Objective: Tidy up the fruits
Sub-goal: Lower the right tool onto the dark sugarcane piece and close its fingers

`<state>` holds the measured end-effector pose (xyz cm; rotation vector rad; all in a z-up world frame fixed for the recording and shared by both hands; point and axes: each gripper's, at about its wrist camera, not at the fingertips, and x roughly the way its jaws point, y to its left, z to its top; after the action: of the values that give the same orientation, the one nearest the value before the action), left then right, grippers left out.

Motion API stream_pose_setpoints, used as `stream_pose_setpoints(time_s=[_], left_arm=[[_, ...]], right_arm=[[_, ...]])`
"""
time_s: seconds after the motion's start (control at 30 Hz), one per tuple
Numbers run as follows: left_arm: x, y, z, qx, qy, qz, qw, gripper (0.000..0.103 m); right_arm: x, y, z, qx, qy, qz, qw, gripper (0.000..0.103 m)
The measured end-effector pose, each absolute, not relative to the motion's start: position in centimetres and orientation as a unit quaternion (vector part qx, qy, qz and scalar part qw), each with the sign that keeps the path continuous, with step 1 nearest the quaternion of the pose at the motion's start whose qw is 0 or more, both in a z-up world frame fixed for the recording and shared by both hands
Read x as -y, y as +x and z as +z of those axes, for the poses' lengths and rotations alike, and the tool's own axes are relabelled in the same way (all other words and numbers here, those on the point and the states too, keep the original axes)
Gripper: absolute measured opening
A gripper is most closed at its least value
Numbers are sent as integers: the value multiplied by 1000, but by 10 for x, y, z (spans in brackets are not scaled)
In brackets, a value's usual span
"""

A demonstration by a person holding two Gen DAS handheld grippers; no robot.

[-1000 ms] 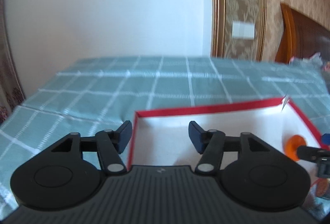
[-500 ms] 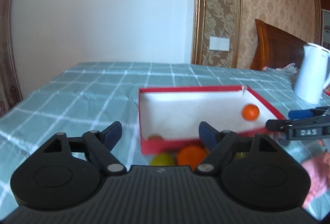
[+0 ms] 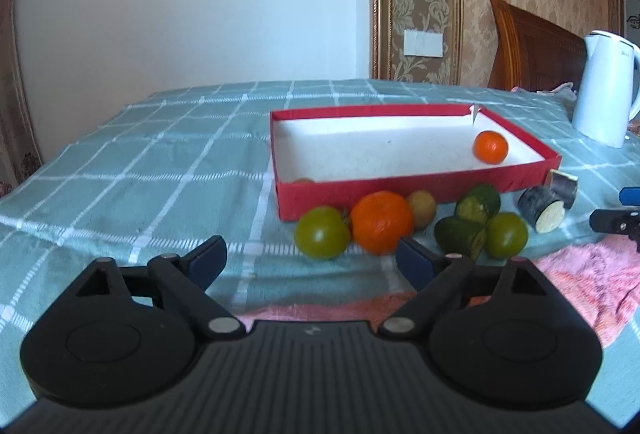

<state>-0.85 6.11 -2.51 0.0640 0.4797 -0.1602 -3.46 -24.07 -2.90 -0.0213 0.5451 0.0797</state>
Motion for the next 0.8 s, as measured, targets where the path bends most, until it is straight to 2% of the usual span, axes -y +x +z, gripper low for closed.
stream_pose_setpoints(time_s=[0.23, 0.63, 0.8], left_arm=[[-68, 4, -35, -270, 21, -80, 959, 92], [-71, 9, -37, -288, 11, -72, 955, 103], [-69, 8, -37, -288, 19, -71, 955, 103]], right_arm=[[239, -29, -28, -268, 17, 60, 962, 87], [199, -18, -26, -263, 13, 108, 959, 87], [194, 0, -31, -287, 31, 112, 951, 80]])
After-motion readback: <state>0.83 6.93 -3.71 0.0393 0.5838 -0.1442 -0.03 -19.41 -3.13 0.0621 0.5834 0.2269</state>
